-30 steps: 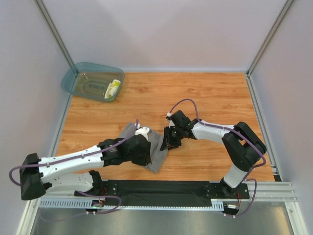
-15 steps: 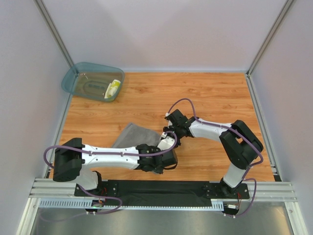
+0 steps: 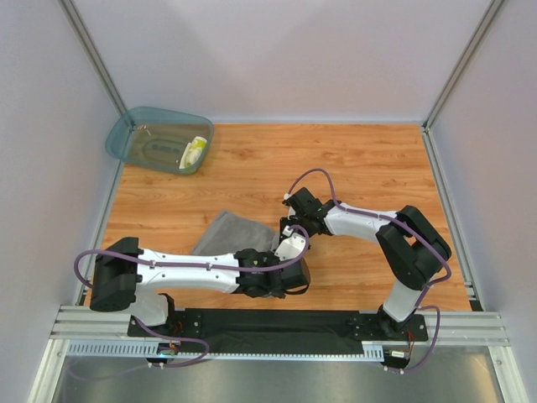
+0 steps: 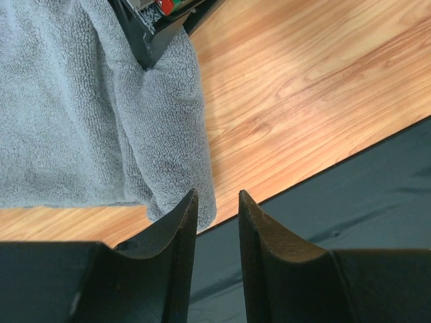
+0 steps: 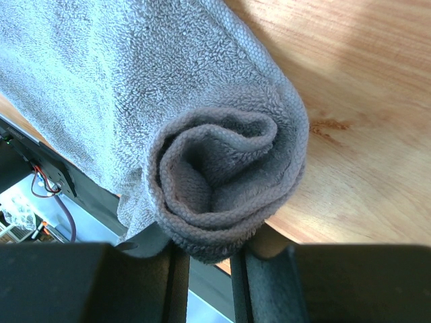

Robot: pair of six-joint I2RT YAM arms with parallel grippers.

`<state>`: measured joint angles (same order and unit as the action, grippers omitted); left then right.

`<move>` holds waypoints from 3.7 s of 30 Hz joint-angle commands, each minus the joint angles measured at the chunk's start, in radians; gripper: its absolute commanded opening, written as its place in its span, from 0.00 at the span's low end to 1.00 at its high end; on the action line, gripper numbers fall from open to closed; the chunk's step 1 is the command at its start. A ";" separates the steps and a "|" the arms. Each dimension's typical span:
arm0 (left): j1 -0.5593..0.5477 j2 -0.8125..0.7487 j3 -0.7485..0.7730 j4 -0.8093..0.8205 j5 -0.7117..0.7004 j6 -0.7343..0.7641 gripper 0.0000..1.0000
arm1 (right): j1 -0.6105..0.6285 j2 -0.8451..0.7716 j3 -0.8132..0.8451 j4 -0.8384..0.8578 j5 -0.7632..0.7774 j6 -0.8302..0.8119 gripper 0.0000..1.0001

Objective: Roll the towels
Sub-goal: Roll the towel

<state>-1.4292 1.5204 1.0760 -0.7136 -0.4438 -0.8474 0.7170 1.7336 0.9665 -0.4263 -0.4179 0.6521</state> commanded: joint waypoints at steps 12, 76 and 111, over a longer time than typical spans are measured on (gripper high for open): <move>-0.008 0.141 -0.004 -0.139 -0.087 -0.122 0.39 | 0.013 0.023 0.008 -0.092 0.059 -0.045 0.21; 0.010 0.066 -0.269 0.151 0.161 -0.019 0.00 | -0.240 0.066 -0.003 -0.167 0.024 -0.224 0.42; 0.086 0.001 -0.223 0.191 0.240 0.085 0.37 | -0.407 -0.230 -0.012 -0.279 0.073 -0.200 0.46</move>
<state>-1.3212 1.4979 0.8009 -0.4248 -0.0731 -0.7940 0.3088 1.5467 0.9592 -0.7158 -0.3260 0.4408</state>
